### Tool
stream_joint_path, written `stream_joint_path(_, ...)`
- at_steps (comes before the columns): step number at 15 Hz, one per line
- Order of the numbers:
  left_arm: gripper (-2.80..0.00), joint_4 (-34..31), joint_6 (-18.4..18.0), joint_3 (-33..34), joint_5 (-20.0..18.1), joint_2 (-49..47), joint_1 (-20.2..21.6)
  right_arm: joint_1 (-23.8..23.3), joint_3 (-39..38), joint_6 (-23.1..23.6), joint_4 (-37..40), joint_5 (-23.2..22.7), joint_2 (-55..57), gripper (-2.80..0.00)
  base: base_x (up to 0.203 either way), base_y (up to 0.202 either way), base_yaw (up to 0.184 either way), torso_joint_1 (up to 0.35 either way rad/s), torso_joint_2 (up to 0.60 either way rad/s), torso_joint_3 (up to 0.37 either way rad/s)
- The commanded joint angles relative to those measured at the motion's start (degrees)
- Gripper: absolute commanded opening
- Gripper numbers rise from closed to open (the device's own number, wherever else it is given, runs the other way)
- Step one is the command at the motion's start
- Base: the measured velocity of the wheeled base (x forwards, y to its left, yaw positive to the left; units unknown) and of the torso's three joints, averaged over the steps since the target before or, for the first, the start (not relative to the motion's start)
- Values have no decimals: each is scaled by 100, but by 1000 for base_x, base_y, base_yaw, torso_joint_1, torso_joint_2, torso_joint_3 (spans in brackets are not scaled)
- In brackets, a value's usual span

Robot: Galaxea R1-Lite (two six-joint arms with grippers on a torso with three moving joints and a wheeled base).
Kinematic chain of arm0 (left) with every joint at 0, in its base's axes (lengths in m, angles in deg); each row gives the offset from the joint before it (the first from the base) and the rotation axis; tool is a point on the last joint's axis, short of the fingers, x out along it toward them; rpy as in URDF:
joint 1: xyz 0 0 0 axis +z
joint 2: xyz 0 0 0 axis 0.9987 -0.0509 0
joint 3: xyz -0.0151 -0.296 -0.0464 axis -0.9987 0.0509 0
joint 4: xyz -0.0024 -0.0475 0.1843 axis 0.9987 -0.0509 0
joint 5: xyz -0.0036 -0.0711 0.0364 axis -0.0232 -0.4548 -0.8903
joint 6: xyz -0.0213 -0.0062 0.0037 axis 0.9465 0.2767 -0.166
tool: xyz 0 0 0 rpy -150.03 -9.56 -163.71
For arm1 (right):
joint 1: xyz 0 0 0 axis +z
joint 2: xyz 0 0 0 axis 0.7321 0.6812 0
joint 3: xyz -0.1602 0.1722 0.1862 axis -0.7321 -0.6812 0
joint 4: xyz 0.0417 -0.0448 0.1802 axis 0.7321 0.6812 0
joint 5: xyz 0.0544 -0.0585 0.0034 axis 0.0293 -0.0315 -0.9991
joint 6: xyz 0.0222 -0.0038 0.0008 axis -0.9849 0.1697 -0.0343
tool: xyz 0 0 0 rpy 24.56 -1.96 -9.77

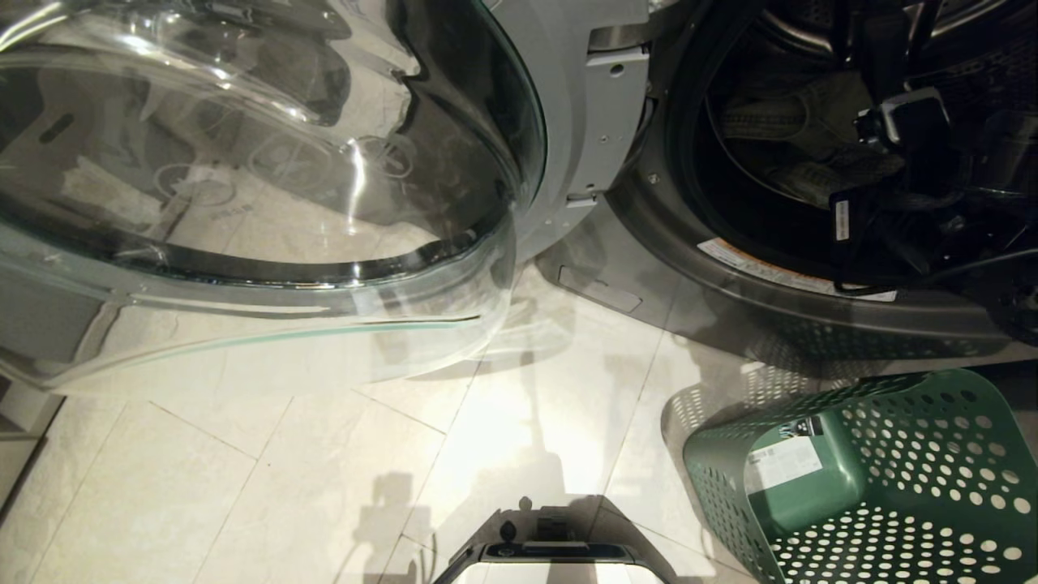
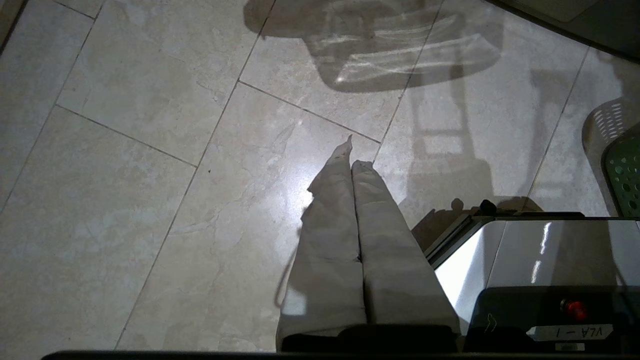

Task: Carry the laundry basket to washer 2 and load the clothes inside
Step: Place the clothes into the washing machine, then close the washing machine door with the left hand

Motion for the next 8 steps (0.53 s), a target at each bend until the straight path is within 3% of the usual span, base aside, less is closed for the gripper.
stream_joint_path(1,-280,0,0,9,0,5,2,16,192,8,-50,28,420,-280,0,0,0,0,0,0)
stream_joint_path(4,-280,0,0,9,0,1,-1,45,1051,-185,-117,98,1059,-280,0,0,0,0,0,0)
stream_joint_path(8,-280,0,0,9,0,1,2,289,3000,-364,-488,761,1822,-280,0,0,0,0,0,0)
